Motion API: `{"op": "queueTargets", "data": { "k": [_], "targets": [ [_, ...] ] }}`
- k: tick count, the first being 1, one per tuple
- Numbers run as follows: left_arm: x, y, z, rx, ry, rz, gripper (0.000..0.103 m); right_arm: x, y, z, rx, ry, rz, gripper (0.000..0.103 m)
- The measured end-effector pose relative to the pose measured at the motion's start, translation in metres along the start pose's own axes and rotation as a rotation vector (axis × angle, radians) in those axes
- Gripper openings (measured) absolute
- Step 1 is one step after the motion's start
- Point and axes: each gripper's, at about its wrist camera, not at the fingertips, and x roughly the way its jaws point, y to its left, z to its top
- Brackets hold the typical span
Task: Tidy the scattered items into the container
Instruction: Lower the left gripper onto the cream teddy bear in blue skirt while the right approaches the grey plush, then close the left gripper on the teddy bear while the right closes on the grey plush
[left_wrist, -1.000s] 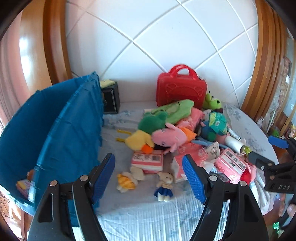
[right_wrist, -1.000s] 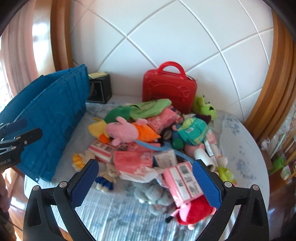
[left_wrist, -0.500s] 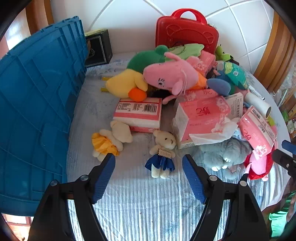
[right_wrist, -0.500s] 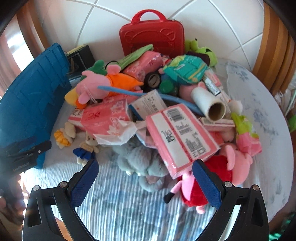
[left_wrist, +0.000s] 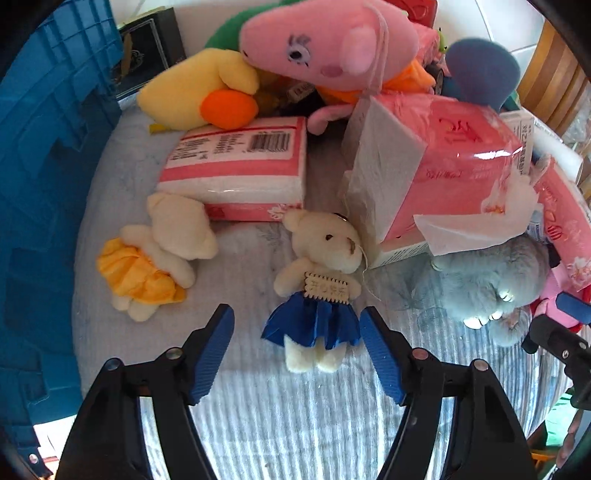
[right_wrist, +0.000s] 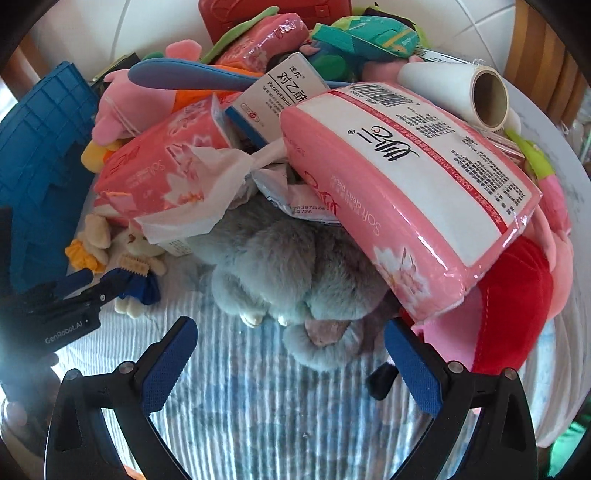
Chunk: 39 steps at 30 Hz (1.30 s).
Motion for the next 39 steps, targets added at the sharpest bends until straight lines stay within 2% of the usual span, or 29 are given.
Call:
{"op": "queueTargets", "data": {
  "k": [7,16,18,22,25,26,29,33,39],
  "targets": [
    [0.03,-0.006,0.007,0.008,0.034,-0.001,0.067,0.029,-0.008,0.017,0.002,0.004,-0.052,0.103],
    [0.045,-0.007,0.008,-0.007,0.049,-0.007,0.068,0.061,0.014,0.024,-0.104,0.029,-0.158,0.103],
    [0.045,-0.007,0.007,-0.002,0.05,-0.01,0.068,0.06,0.016,0.022,-0.101,0.032,-0.126,0.103],
    [0.045,-0.005,0.002,0.01,0.047,-0.014,0.067,0.062,0.023,0.01,-0.089,0.088,0.014,0.103],
    [0.042,-0.005,-0.005,0.015,0.039,-0.016,0.057,0.063,0.029,-0.001,-0.096,0.115,0.051,0.103],
    [0.041,-0.005,-0.007,0.019,0.037,-0.018,0.052,0.061,0.031,-0.004,-0.105,0.113,0.052,0.103],
    [0.039,-0.006,-0.013,0.025,0.037,-0.02,0.047,0.055,0.03,-0.006,-0.104,0.104,0.06,0.099],
    [0.04,-0.004,-0.015,0.022,0.039,-0.021,0.047,0.041,0.023,0.007,-0.098,0.057,0.052,0.099],
    [0.04,0.001,-0.019,0.02,0.037,-0.028,0.044,0.054,0.017,0.022,-0.1,0.059,0.041,0.099]
  ]
}}
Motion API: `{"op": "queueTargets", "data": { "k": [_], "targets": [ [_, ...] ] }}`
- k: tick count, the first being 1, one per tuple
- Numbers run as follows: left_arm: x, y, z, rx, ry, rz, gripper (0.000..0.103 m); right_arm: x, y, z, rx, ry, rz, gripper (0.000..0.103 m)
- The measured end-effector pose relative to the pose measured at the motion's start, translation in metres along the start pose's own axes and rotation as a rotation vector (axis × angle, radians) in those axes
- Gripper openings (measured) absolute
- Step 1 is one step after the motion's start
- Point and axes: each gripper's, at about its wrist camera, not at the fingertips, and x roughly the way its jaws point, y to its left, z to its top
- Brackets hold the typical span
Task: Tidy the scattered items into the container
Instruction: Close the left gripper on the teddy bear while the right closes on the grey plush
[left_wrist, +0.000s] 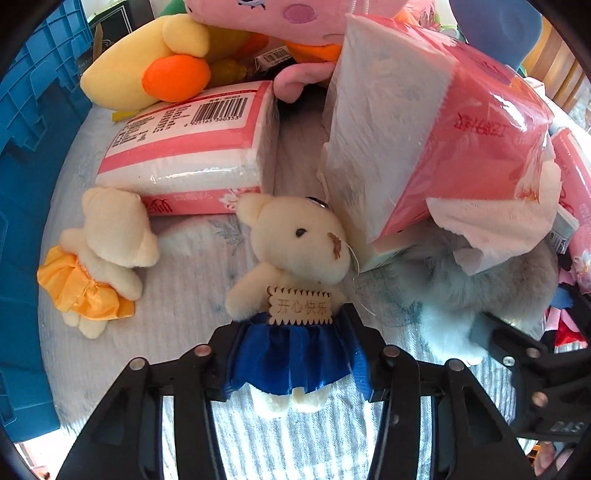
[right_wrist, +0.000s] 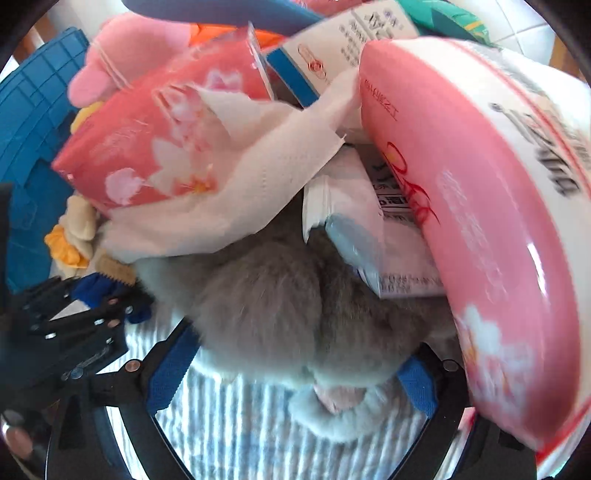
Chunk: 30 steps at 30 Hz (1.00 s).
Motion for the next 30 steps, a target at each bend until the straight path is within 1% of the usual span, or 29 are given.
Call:
{"op": "queueTargets", "data": {
  "k": [1,2,3,6,7,10,12,13,14,15,16,18,20,21,22,23,24,26,27,30],
  "targets": [
    [-0.001,0.002,-0.002,-0.001,0.0,-0.007,0.04,0.001,0.001,-0.001,0.0,0.015,0.022,0.098],
    [-0.002,0.004,-0.004,-0.003,0.0,-0.014,0.036,0.001,0.003,-0.002,-0.006,0.025,0.049,0.094],
    [-0.003,0.007,-0.006,-0.007,0.002,-0.021,0.035,-0.002,0.008,-0.005,-0.024,0.035,0.077,0.09],
    [-0.004,0.017,-0.013,-0.025,0.005,-0.036,0.034,-0.012,0.02,-0.017,-0.081,0.07,0.153,0.088],
    [-0.005,0.02,-0.014,-0.03,0.007,-0.039,0.033,-0.017,0.022,-0.02,-0.092,0.07,0.158,0.088],
    [-0.007,0.025,-0.019,-0.038,0.007,-0.05,0.033,-0.037,0.025,-0.028,-0.103,0.032,0.114,0.088],
    [-0.009,0.024,-0.021,-0.032,0.001,-0.05,0.033,-0.05,0.027,-0.02,-0.116,-0.02,0.055,0.088],
    [-0.009,0.023,-0.023,-0.027,0.001,-0.051,0.033,-0.053,0.024,-0.015,-0.113,-0.039,0.045,0.088],
    [-0.011,0.021,-0.025,-0.022,0.002,-0.052,0.033,-0.049,0.02,-0.003,-0.103,-0.043,0.053,0.091],
    [-0.012,0.02,-0.027,-0.017,0.002,-0.053,0.033,-0.047,0.019,0.0,-0.095,-0.042,0.068,0.096],
    [-0.014,0.019,-0.03,-0.014,0.003,-0.053,0.033,-0.042,0.019,0.0,-0.087,-0.043,0.08,0.099],
    [-0.017,0.02,-0.039,-0.015,0.007,-0.054,0.033,-0.034,0.015,0.0,-0.083,-0.028,0.094,0.1],
    [-0.016,0.024,-0.049,-0.017,0.02,-0.048,0.033,-0.027,0.022,-0.001,-0.1,-0.017,0.095,0.1],
    [-0.015,0.027,-0.053,-0.018,0.028,-0.037,0.033,-0.023,0.024,-0.002,-0.112,-0.001,0.106,0.097],
    [-0.014,0.029,-0.057,-0.02,0.03,-0.031,0.033,-0.02,0.027,-0.004,-0.123,0.027,0.135,0.094],
    [-0.015,0.032,-0.06,-0.023,0.026,-0.026,0.033,-0.013,0.036,-0.006,-0.133,0.054,0.168,0.083],
    [-0.016,0.035,-0.063,-0.026,0.024,-0.018,0.033,-0.011,0.041,-0.009,-0.147,0.078,0.196,0.077],
    [-0.019,0.04,-0.067,-0.037,0.018,-0.018,0.033,-0.015,0.048,-0.017,-0.177,0.097,0.235,0.077],
    [-0.022,0.043,-0.069,-0.042,0.011,-0.02,0.033,-0.02,0.05,-0.02,-0.188,0.093,0.233,0.077],
    [-0.031,0.049,-0.073,-0.054,-0.012,-0.014,0.033,-0.036,0.049,-0.02,-0.208,0.035,0.176,0.077]
  ]
}}
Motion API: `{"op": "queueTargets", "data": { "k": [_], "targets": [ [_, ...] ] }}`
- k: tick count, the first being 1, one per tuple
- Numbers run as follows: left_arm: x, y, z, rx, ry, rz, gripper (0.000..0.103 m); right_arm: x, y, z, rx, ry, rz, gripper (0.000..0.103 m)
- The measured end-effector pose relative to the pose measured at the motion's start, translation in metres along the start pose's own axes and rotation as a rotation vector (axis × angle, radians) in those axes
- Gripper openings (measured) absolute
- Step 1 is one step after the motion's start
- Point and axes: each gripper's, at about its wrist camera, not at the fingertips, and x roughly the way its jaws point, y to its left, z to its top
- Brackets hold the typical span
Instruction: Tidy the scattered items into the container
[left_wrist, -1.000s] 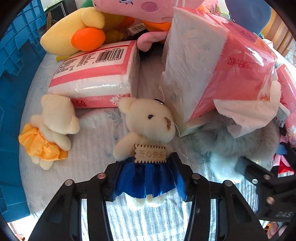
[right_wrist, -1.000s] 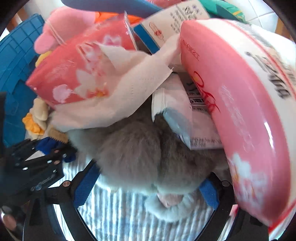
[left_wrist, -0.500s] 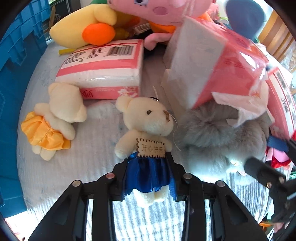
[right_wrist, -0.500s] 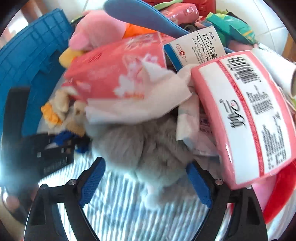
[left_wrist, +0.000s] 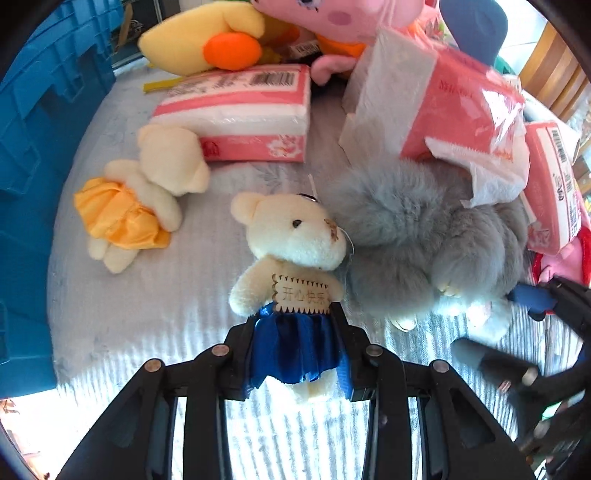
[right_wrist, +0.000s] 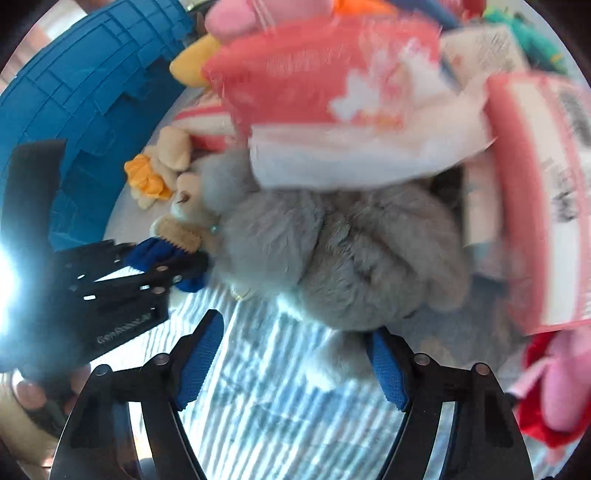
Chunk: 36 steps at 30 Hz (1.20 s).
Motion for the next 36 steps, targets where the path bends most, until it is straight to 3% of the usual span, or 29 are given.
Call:
{"op": "queueTargets", "data": {
  "k": [4,6,11,13,15,16,19,21,23,25,27,29,36],
  "targets": [
    [-0.011,0.006,-0.002,-0.003,-0.036,0.01,0.033,-0.02,0.002,0.019,-0.048,-0.092,-0.08,0.086],
    [-0.012,0.006,-0.002,-0.003,-0.043,0.012,0.033,-0.021,0.004,0.028,-0.08,-0.105,-0.096,0.1],
    [0.004,-0.005,0.02,-0.005,-0.026,0.041,0.032,0.013,0.004,0.047,-0.13,-0.055,-0.126,0.1],
    [0.012,-0.035,0.013,-0.009,-0.015,0.039,0.032,0.022,-0.003,0.049,-0.122,-0.035,-0.149,0.095],
    [0.014,-0.037,0.01,0.007,-0.018,0.053,0.032,0.027,0.001,0.048,-0.146,0.0,-0.194,0.075],
    [0.014,-0.038,0.009,0.017,-0.022,0.059,0.032,0.027,0.003,0.046,-0.161,0.013,-0.203,0.072],
    [0.013,-0.039,0.008,0.027,-0.026,0.069,0.032,0.025,0.008,0.042,-0.178,0.013,-0.2,0.073],
    [0.012,-0.035,0.008,0.02,-0.028,0.093,0.031,0.031,0.009,0.047,-0.191,-0.002,-0.236,0.081],
    [0.01,-0.026,0.008,0.004,-0.03,0.091,0.031,0.036,0.008,0.053,-0.178,-0.019,-0.217,0.087],
    [0.007,-0.02,0.006,-0.003,-0.028,0.082,0.031,0.039,0.006,0.058,-0.157,-0.026,-0.222,0.082],
    [0.001,-0.019,0.002,0.012,-0.038,0.092,0.031,0.037,0.007,0.061,-0.136,-0.015,-0.229,0.068],
    [-0.004,-0.019,-0.002,0.026,-0.043,0.081,0.031,0.03,0.005,0.057,-0.097,-0.011,-0.193,0.061],
    [-0.019,-0.007,0.007,0.093,-0.078,0.027,0.031,-0.002,-0.006,0.03,0.103,-0.036,-0.105,0.057]
  ]
}}
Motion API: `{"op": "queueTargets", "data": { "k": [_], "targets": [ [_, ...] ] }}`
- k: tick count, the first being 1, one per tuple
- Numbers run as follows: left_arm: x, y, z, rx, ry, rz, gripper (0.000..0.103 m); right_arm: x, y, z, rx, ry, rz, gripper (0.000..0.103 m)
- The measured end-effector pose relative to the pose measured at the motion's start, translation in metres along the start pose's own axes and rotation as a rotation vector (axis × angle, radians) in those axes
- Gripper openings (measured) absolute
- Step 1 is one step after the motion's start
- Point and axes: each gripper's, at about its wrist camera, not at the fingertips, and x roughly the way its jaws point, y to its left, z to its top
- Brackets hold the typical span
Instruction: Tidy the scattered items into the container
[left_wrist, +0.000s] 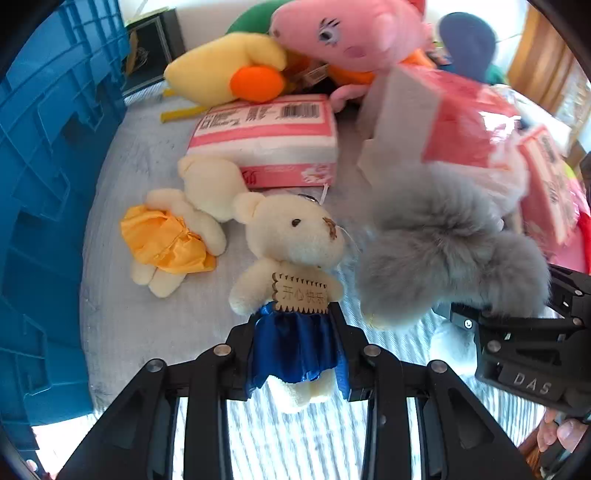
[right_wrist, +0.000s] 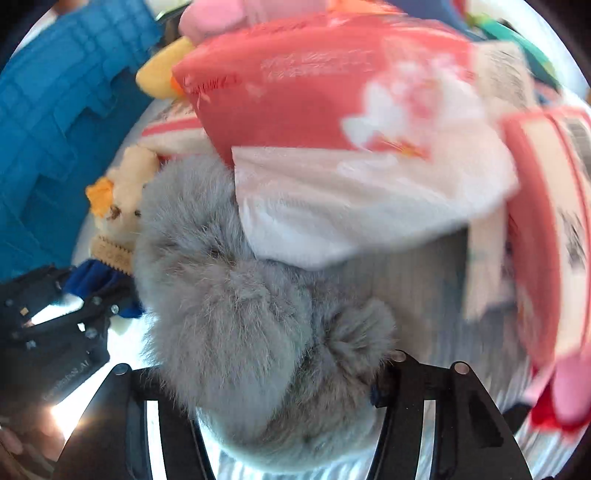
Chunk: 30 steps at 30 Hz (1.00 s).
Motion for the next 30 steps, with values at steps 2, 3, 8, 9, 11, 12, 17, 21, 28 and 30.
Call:
{"op": "queueTargets", "data": {
  "k": [2,3,8,9,11,12,17,21,28,30],
  "targets": [
    [-0.014,-0.005,-0.001,0.031,-0.025,-0.016,0.031,-0.014,0.001,-0.003,0.028,-0.032,-0.013,0.057],
    [-0.02,-0.007,0.006,0.046,-0.042,-0.023,0.031,-0.02,0.002,-0.004,0.038,-0.044,-0.015,0.057],
    [-0.064,-0.004,0.018,0.103,-0.157,-0.056,0.031,-0.066,0.01,-0.006,0.091,-0.142,-0.037,0.057],
    [-0.068,0.001,0.023,0.11,-0.181,-0.059,0.031,-0.076,0.013,-0.007,0.099,-0.162,-0.04,0.057],
    [-0.083,0.003,0.029,0.115,-0.229,-0.068,0.031,-0.096,0.023,-0.009,0.104,-0.204,-0.048,0.057],
    [-0.089,0.005,0.034,0.114,-0.253,-0.072,0.031,-0.108,0.025,-0.007,0.103,-0.227,-0.053,0.057],
    [-0.141,-0.001,0.039,0.097,-0.356,-0.059,0.031,-0.145,0.064,0.017,0.073,-0.32,-0.076,0.057],
    [-0.183,-0.009,0.044,0.073,-0.433,-0.031,0.031,-0.201,0.059,0.014,0.019,-0.389,-0.083,0.057],
    [-0.252,-0.011,0.055,0.033,-0.548,0.049,0.031,-0.263,0.084,0.037,-0.066,-0.479,-0.067,0.057],
    [-0.273,-0.002,0.059,0.014,-0.578,0.09,0.031,-0.282,0.099,0.045,-0.114,-0.5,-0.056,0.057]
  ]
}}
